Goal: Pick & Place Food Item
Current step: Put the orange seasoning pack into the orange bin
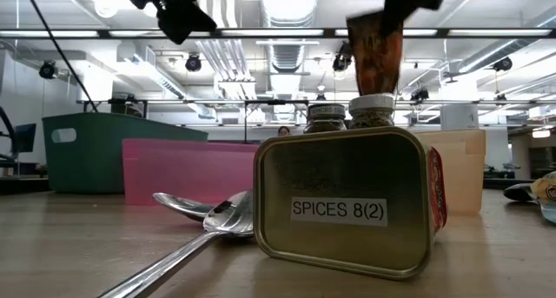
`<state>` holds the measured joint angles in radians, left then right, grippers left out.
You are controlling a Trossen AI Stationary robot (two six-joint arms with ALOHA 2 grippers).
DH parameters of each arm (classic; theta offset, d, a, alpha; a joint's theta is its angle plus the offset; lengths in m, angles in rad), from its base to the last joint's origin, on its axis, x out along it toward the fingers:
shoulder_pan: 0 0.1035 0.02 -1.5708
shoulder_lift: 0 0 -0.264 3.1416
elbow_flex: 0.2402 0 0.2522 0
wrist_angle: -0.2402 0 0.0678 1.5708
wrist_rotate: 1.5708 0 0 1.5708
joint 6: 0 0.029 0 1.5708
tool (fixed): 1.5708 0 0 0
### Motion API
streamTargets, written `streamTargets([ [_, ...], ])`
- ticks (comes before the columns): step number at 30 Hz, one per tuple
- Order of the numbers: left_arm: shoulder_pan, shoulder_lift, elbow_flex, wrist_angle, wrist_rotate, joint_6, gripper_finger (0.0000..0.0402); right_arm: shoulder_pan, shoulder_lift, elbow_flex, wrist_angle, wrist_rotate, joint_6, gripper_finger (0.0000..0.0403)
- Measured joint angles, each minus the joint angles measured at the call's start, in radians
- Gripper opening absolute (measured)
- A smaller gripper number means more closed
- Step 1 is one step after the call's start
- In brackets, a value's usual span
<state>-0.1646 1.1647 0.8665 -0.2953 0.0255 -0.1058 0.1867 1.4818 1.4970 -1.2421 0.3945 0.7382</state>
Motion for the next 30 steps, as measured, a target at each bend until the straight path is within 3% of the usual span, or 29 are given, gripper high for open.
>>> streamTargets([
  [6, 0.001, -0.070, -0.090, 0.074, -0.018, -0.001, 0.0258, -0.098, -0.057, -0.171, 0.141, -0.036, 0.025, 0.0008],
  [14, 0.001, -0.070, -0.102, 0.065, -0.018, -0.004, 0.0258, -0.193, -0.065, -0.340, 0.305, -0.081, 0.013, 0.0008],
  [21, 0.001, -0.070, -0.102, 0.067, -0.018, 0.000, 0.0258, -0.217, -0.059, -0.457, 0.493, -0.143, -0.014, 0.0008],
  [30, 0.001, -0.070, -0.102, 0.067, -0.019, 0.001, 0.0258, -0.210, -0.042, -0.506, 0.562, -0.162, -0.017, 0.0008],
])
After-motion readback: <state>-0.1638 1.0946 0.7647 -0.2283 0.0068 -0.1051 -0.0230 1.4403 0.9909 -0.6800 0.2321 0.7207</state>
